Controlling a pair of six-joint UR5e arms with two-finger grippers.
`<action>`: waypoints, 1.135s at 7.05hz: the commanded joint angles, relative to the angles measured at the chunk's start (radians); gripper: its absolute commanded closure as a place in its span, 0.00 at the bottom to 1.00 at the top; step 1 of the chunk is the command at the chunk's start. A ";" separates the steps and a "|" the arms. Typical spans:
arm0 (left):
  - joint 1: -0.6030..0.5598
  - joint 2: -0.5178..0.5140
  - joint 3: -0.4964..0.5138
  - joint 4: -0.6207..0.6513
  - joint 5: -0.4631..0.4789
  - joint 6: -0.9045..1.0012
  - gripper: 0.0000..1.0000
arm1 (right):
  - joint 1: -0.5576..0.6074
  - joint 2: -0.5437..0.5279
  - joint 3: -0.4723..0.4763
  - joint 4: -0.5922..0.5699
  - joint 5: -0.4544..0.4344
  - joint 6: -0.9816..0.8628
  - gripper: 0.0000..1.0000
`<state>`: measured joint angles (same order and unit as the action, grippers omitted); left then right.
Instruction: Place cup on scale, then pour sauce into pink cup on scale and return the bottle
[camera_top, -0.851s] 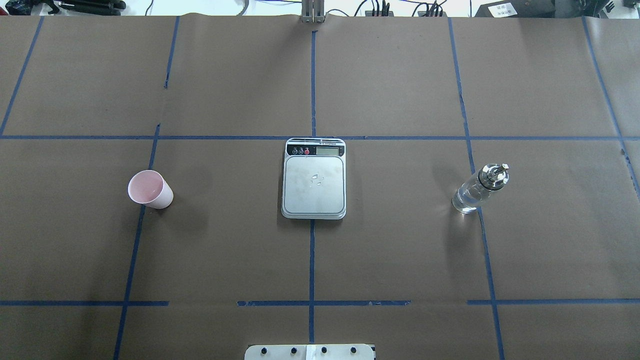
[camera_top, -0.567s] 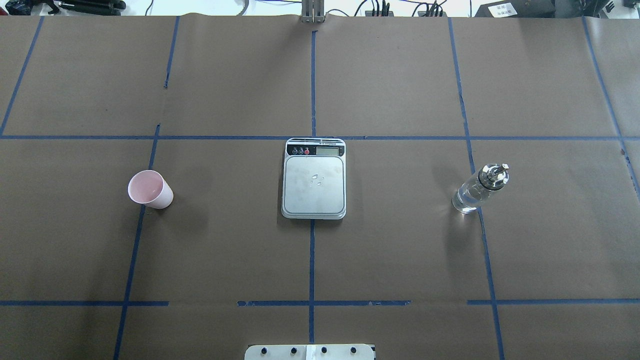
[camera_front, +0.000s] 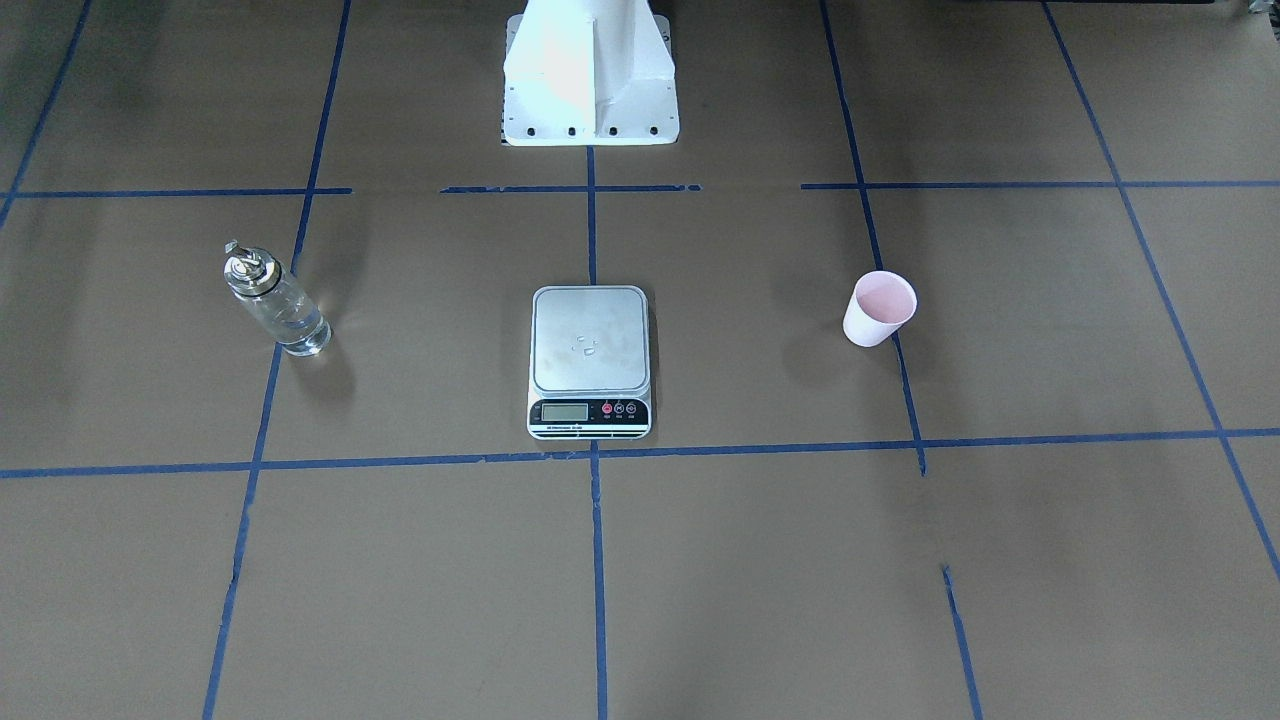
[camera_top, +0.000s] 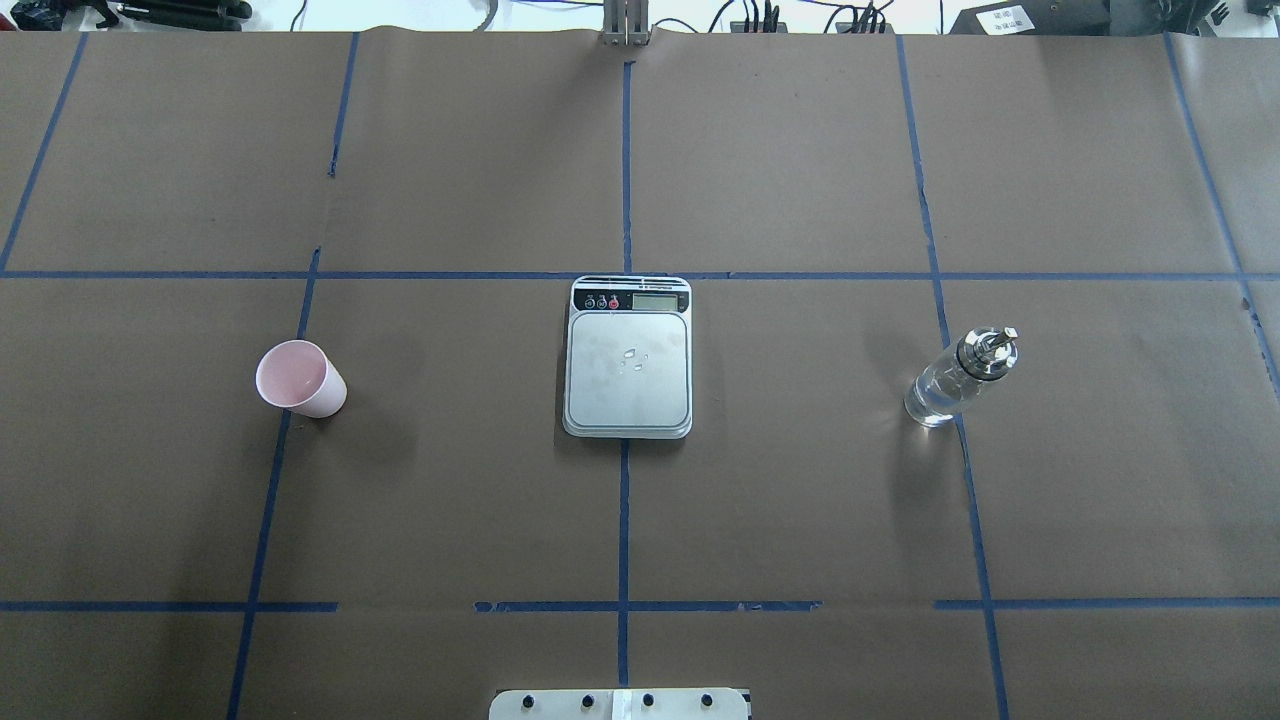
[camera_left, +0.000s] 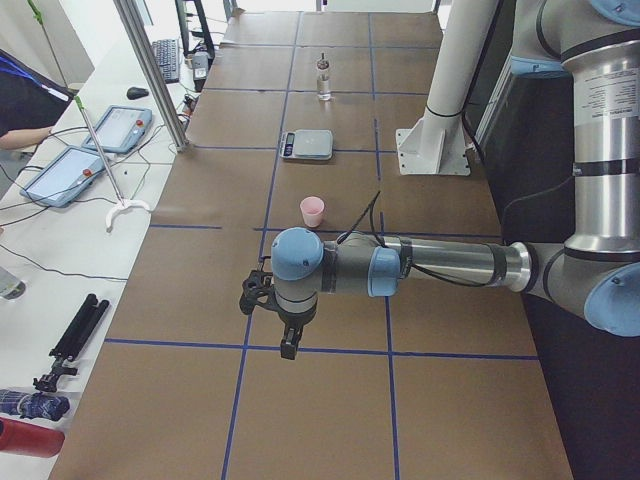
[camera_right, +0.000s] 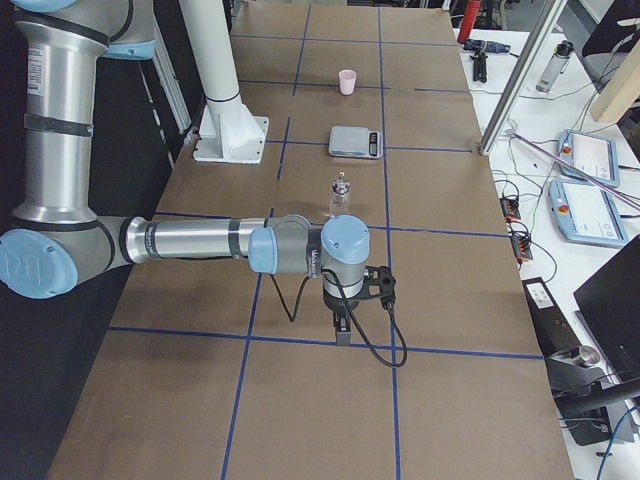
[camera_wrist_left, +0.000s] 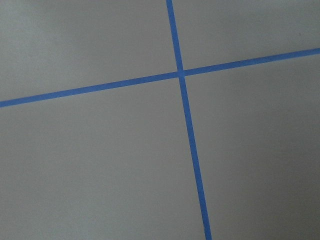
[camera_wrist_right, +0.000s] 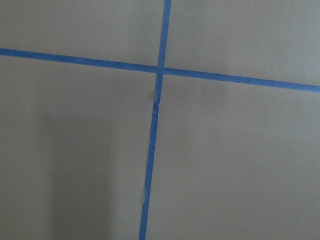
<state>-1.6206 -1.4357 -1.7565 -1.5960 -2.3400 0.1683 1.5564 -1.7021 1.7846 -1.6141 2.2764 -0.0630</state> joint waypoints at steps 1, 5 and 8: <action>0.004 0.001 0.018 -0.105 0.001 -0.004 0.00 | -0.021 0.012 0.012 0.041 0.006 0.009 0.00; 0.004 -0.031 0.025 -0.467 0.001 -0.013 0.00 | -0.041 0.076 -0.020 0.341 0.003 0.015 0.00; 0.007 -0.165 0.100 -0.627 -0.059 -0.175 0.00 | -0.039 0.078 -0.028 0.342 0.099 0.017 0.00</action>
<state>-1.6158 -1.5512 -1.6881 -2.1862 -2.3581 0.1016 1.5167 -1.6253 1.7598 -1.2736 2.3234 -0.0464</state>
